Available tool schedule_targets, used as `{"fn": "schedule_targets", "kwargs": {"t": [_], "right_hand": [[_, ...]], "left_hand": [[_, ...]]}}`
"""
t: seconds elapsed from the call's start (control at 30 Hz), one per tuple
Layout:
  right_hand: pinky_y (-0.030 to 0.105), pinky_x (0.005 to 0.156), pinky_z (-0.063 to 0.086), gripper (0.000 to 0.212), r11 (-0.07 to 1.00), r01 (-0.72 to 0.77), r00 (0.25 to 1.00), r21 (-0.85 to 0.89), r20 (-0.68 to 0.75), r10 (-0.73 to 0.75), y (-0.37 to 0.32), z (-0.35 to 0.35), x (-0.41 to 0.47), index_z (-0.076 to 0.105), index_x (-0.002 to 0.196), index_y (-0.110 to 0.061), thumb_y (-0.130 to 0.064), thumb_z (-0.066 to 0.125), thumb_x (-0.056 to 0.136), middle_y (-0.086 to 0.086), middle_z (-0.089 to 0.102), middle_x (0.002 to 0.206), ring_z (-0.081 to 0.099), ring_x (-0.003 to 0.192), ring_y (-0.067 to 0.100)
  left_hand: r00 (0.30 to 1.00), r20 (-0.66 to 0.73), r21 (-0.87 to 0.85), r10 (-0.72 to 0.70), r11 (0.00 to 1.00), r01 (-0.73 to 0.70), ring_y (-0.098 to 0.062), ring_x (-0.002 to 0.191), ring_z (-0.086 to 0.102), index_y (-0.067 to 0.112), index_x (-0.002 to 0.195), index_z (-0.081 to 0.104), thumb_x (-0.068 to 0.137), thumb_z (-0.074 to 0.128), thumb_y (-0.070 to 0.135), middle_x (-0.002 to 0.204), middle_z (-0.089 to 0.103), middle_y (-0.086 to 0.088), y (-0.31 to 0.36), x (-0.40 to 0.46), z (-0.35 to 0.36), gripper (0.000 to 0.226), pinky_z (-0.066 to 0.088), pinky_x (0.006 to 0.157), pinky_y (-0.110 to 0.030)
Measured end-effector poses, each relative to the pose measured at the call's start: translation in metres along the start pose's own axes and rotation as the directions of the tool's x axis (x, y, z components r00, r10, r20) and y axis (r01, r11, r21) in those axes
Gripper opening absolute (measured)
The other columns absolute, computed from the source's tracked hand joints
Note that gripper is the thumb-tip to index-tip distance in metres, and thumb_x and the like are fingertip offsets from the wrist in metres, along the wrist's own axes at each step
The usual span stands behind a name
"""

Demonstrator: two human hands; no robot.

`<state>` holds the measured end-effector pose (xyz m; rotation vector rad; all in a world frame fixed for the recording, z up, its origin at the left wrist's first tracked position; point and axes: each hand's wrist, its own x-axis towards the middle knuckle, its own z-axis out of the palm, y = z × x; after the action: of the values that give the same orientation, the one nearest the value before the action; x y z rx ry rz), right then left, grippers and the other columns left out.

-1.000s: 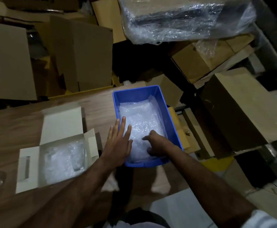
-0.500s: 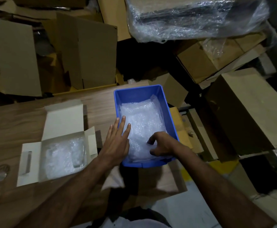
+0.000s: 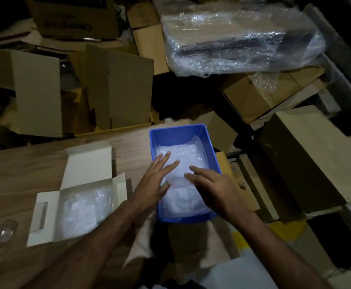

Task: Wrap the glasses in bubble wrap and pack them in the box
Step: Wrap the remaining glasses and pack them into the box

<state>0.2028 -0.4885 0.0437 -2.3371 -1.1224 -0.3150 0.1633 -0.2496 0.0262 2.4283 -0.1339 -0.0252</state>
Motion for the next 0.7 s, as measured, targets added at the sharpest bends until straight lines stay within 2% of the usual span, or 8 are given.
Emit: {"fn": "schedule_targets", "kwargs": {"t": [0.07,0.17,0.27,0.33,0.43,0.53,0.63,0.7], "right_hand": [[0.035,0.089,0.055,0.038,0.998,0.050,0.997,-0.043,-0.062,-0.052,-0.008,-0.016,0.005,0.068,0.131,-0.016,-0.028,0.066,0.095,0.009,0.061,0.142,0.066,0.115,0.025],[0.039,0.103,0.048,0.062,0.997,0.018,0.995,-0.073,-0.095,-0.025,-0.020,-0.032,0.010,0.060,0.140,-0.014,-0.048,0.071,0.090,0.012,0.051,0.151,0.056,0.131,0.026],[0.044,0.108,0.048,0.065,1.000,-0.004,0.986,-0.008,-0.164,0.002,-0.039,-0.037,0.027,0.055,0.145,-0.014,-0.037,0.076,0.088,0.007,0.048,0.154,0.048,0.140,0.021],[0.046,0.107,0.048,0.056,0.995,0.018,0.971,0.100,-0.238,0.006,-0.054,-0.040,0.048,0.058,0.141,-0.013,-0.022,0.075,0.089,0.004,0.052,0.151,0.048,0.141,0.018],[0.040,0.109,0.046,0.040,0.924,0.063,0.952,0.378,-0.301,0.058,-0.083,-0.047,0.085,0.068,0.129,-0.013,-0.017,0.070,0.089,0.002,0.060,0.143,0.053,0.137,0.016],[0.034,0.093,0.056,0.027,0.726,0.007,0.923,0.688,-0.284,0.260,-0.120,-0.041,0.125,0.076,0.106,-0.017,-0.001,0.071,0.084,-0.005,0.076,0.111,0.070,0.109,0.011],[0.026,0.073,0.056,0.043,0.427,-0.220,0.837,0.877,-0.056,0.544,-0.159,-0.033,0.164,0.069,0.113,-0.016,-0.023,0.089,0.076,-0.002,0.073,0.097,0.071,0.091,0.015],[0.024,0.071,0.051,0.063,0.185,-0.589,0.732,0.787,0.422,0.534,-0.179,-0.023,0.172,0.063,0.126,-0.023,-0.049,0.085,0.074,-0.007,0.068,0.107,0.066,0.097,0.014]], "left_hand": [[0.994,-0.084,-0.077,0.074,0.994,-0.080,-0.009,0.154,0.016,0.034,0.149,0.045,0.094,0.055,0.000,0.164,0.028,0.010,0.011,0.005,-0.017,0.066,0.021,0.125,-0.045],[0.968,-0.149,-0.112,0.203,0.969,-0.221,-0.008,0.146,0.037,0.027,0.144,0.055,0.099,0.052,0.015,0.153,0.049,0.009,0.023,-0.001,-0.053,0.046,0.033,0.121,-0.035],[0.951,-0.203,-0.135,0.233,0.955,-0.262,-0.005,0.133,0.054,0.020,0.135,0.063,0.096,0.054,-0.006,0.139,0.062,0.010,0.037,-0.020,-0.092,0.049,0.043,0.112,-0.029],[0.936,-0.260,-0.137,0.237,0.951,-0.278,-0.005,0.121,0.062,0.019,0.128,0.067,0.096,0.051,-0.005,0.127,0.069,0.012,0.043,-0.036,-0.116,0.043,0.048,0.102,-0.027],[0.923,-0.359,-0.279,0.136,0.928,-0.245,-0.007,0.105,0.068,0.015,0.116,0.069,0.101,0.048,0.006,0.109,0.073,0.012,0.045,-0.060,-0.150,0.027,0.052,0.089,-0.022],[0.888,-0.440,-0.560,-0.133,0.814,-0.155,-0.009,0.085,0.069,0.007,0.101,0.067,0.102,0.048,-0.003,0.091,0.074,0.004,0.043,-0.078,-0.176,0.022,0.055,0.076,-0.021],[0.828,-0.351,-0.836,-0.437,0.544,-0.067,-0.020,0.071,0.070,-0.001,0.101,0.063,0.104,0.048,0.015,0.079,0.069,-0.010,0.039,-0.088,-0.189,0.022,0.059,0.068,-0.033],[0.739,-0.283,-0.894,-0.612,0.447,0.028,-0.017,0.058,0.066,0.008,0.094,0.062,0.105,0.050,0.027,0.066,0.064,-0.005,0.028,-0.094,-0.193,0.025,0.055,0.055,-0.027]]}}
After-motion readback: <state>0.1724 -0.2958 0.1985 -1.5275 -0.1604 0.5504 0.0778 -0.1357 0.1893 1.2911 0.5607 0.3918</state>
